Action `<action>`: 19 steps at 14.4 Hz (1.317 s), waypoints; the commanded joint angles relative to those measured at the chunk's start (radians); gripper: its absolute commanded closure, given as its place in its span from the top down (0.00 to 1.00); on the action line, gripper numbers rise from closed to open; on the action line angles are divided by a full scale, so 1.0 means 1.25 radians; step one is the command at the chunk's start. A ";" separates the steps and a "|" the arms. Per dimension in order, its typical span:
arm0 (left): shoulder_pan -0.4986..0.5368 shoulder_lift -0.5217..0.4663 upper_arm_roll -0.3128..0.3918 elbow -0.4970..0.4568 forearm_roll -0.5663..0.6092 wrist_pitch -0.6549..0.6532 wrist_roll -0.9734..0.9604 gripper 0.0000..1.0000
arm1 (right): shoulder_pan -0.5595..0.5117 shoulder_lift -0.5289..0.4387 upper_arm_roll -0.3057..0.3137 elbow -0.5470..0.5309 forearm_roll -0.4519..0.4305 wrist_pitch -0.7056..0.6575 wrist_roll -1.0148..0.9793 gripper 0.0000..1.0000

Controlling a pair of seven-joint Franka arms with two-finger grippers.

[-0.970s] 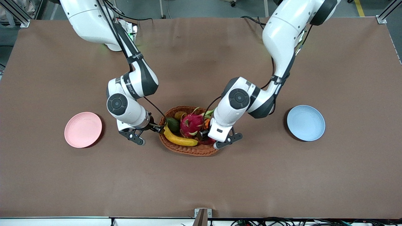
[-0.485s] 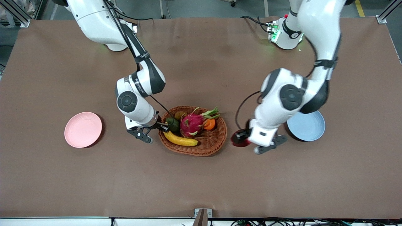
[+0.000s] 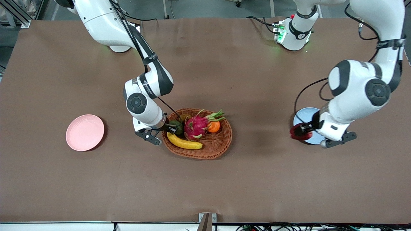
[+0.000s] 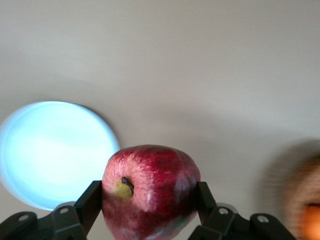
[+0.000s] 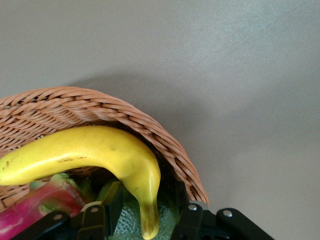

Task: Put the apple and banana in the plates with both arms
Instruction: 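Carry the apple with the left gripper over the light blue plate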

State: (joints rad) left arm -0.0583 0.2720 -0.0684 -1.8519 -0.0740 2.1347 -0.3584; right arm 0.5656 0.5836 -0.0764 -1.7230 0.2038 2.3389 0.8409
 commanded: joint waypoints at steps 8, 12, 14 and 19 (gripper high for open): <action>0.110 0.061 -0.008 -0.142 0.071 0.165 0.088 0.39 | 0.015 -0.002 -0.006 0.004 0.005 -0.003 -0.008 0.00; 0.112 0.089 -0.007 -0.158 0.070 0.194 0.092 0.39 | 0.011 -0.003 -0.006 0.020 0.005 -0.011 -0.011 0.00; 0.113 0.100 -0.007 -0.158 0.070 0.197 0.092 0.39 | 0.006 -0.021 -0.006 0.028 0.006 -0.053 -0.011 0.00; 0.115 0.110 -0.005 -0.170 0.071 0.197 0.092 0.40 | -0.031 -0.133 -0.005 0.038 0.014 -0.223 -0.037 0.00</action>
State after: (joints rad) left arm 0.0712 0.4178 -0.0690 -2.0463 -0.0030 2.3677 -0.2539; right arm 0.5626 0.5041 -0.0885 -1.6444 0.2038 2.1338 0.8343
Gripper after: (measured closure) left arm 0.194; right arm 0.859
